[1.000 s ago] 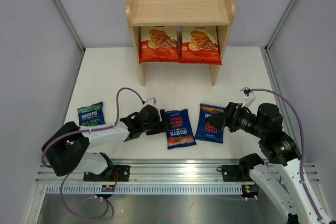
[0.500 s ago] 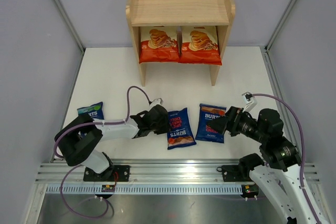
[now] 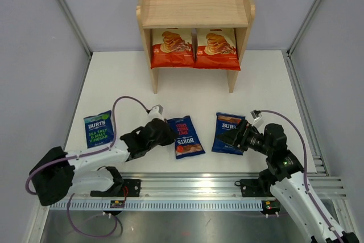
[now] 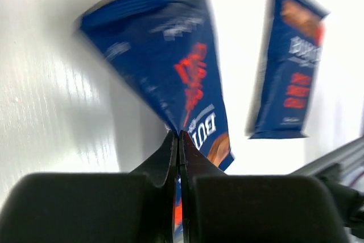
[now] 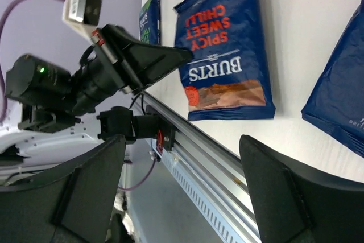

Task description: Place and organize the chips bags onto the shelf

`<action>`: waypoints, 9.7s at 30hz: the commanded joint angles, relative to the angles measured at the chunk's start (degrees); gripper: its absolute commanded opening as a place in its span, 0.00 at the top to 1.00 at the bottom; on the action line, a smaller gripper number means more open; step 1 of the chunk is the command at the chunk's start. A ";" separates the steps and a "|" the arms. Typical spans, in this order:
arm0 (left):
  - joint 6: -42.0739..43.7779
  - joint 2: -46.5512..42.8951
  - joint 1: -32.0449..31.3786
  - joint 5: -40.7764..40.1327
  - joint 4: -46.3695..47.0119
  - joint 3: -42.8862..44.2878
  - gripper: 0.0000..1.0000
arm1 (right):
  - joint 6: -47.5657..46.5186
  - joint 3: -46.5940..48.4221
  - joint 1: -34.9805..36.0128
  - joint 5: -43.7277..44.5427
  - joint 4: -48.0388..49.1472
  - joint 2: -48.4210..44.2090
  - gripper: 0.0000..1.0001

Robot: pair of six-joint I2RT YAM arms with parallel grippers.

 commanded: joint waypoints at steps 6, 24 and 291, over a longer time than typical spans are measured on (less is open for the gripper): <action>-2.18 -16.15 -0.22 -6.75 7.78 -4.78 1.00 | 12.03 -7.93 0.09 -0.91 20.28 2.35 0.14; 7.21 -26.09 -7.50 -15.01 26.84 -7.76 1.00 | 32.78 -0.58 20.66 19.03 33.48 12.98 0.17; 8.09 -36.54 -6.64 -26.26 2.52 2.95 0.47 | -7.46 25.70 24.09 18.08 40.44 38.56 0.92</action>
